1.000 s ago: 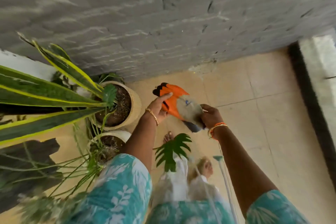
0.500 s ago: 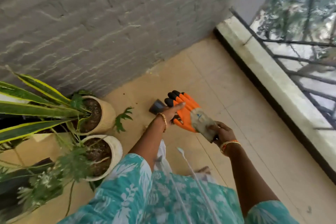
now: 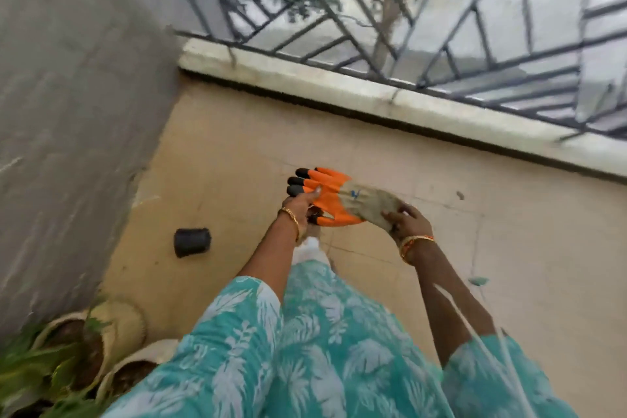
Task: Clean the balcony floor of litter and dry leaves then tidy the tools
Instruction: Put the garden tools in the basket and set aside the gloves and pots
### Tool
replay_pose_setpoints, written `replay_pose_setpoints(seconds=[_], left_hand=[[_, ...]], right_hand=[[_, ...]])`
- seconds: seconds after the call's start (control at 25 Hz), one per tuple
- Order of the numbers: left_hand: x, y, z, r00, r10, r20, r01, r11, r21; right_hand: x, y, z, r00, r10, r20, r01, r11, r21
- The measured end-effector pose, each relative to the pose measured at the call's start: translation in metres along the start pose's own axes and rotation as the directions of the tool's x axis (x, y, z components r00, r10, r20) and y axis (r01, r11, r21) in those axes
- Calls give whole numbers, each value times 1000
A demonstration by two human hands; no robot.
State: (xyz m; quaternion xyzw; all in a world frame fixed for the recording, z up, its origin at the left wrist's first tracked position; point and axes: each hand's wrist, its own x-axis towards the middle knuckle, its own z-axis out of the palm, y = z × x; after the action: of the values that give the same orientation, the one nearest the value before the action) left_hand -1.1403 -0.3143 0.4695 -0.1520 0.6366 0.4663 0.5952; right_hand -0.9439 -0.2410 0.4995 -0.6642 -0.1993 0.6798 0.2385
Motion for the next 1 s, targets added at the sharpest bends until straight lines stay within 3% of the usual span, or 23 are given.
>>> replay_pose_setpoints(seconds=[0.24,0.52,0.64,0.76,1.0], left_hand=[[-8,3,164,974,-116,197,53,954,296],[-17,-32,371,907,-221,358,-91,729,679],[-25,-67,459,876,-275,396,-161,608,777],[-34,-114,538,850,-327,412,-182,552,813],[-66,-230,688,862,-335,379,-206,452,868]], right_hand=[[12,-48,-121,936,-29,-352,135,951,280],[26,-104,-263,770,66,-635,281,858,431],[31,-123,-327,704,139,-696,354,781,514],[40,-135,-394,667,186,-721,420,705,571],[59,-149,-552,646,316,-695,415,619,667]])
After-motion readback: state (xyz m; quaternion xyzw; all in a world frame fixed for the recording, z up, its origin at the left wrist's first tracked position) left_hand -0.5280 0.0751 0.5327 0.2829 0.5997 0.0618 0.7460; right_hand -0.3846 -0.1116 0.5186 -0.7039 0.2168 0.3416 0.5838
